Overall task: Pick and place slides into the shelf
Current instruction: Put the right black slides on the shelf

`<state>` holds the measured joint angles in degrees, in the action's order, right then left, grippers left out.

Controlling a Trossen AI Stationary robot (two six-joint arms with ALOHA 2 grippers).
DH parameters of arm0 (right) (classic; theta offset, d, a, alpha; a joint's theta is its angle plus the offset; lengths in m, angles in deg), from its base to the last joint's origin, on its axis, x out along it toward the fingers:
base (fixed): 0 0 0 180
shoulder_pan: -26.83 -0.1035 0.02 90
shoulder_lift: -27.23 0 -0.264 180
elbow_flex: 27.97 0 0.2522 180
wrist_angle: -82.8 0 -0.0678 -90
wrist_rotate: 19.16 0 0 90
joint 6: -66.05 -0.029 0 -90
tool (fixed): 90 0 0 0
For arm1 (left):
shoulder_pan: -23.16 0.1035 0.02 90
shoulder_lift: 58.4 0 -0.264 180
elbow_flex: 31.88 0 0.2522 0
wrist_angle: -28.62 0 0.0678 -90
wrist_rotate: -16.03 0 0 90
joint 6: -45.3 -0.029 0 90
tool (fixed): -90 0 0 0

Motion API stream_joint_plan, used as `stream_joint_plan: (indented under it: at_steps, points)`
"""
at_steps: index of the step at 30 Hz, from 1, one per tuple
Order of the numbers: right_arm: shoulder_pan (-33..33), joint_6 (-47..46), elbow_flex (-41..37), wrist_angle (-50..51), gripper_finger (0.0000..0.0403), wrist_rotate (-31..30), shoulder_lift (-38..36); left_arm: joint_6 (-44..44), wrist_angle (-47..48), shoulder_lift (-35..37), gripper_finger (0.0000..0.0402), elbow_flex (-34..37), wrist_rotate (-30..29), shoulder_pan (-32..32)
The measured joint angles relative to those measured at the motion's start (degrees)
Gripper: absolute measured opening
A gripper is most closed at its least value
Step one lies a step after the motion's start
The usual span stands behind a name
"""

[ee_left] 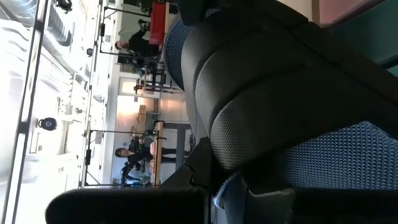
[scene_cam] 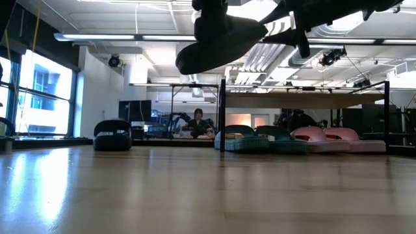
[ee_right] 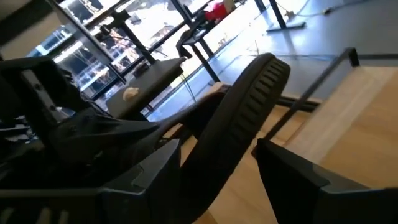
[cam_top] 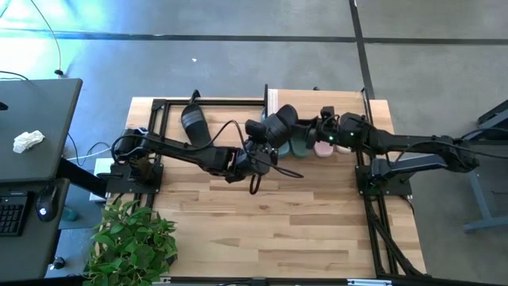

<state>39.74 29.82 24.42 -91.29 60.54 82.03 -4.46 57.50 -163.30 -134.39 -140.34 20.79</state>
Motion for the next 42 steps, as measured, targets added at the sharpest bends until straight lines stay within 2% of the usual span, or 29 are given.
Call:
stream_joint_plan:
  at_steps: [10, 22, 25, 27, 31, 36, 42]
  points:
    - [3.7, -10.4, 0.0, -1.8, 0.0185, 5.5, 0.0, -0.4, -0.7, -0.9, 0.0, -0.1, 1.2, 0.1]
    - [5.2, -10.3, -0.1, -1.0, 0.0054, 5.9, 1.2, -4.0, -2.7, -3.5, 0.0, 0.0, -1.1, 0.1]
    - [5.1, -7.4, -0.1, -1.4, 0.0032, 5.3, 1.8, -4.0, -2.7, -3.4, 0.0001, 0.0, -1.1, 0.1]
    - [5.1, -5.6, -0.1, -1.3, 0.0032, 4.7, 2.3, -4.2, -2.7, -3.4, 0.0009, 0.0, -1.0, 0.2]
    - [5.7, -2.8, -0.1, -0.8, 0.0031, 4.6, 2.3, -7.1, -1.7, -3.4, 0.0051, 0.0, 0.0, 0.0]
    - [7.5, -1.2, -0.1, -0.1, 0.003, 5.3, 2.3, -7.5, -1.7, -3.4, 0.0132, 0.0, 0.5, 0.0]
    - [10.2, 0.3, -0.1, 0.2, 0.003, 7.7, 2.2, -7.5, -0.9, -2.7, 0.0228, 0.0, -2.8, -0.4]
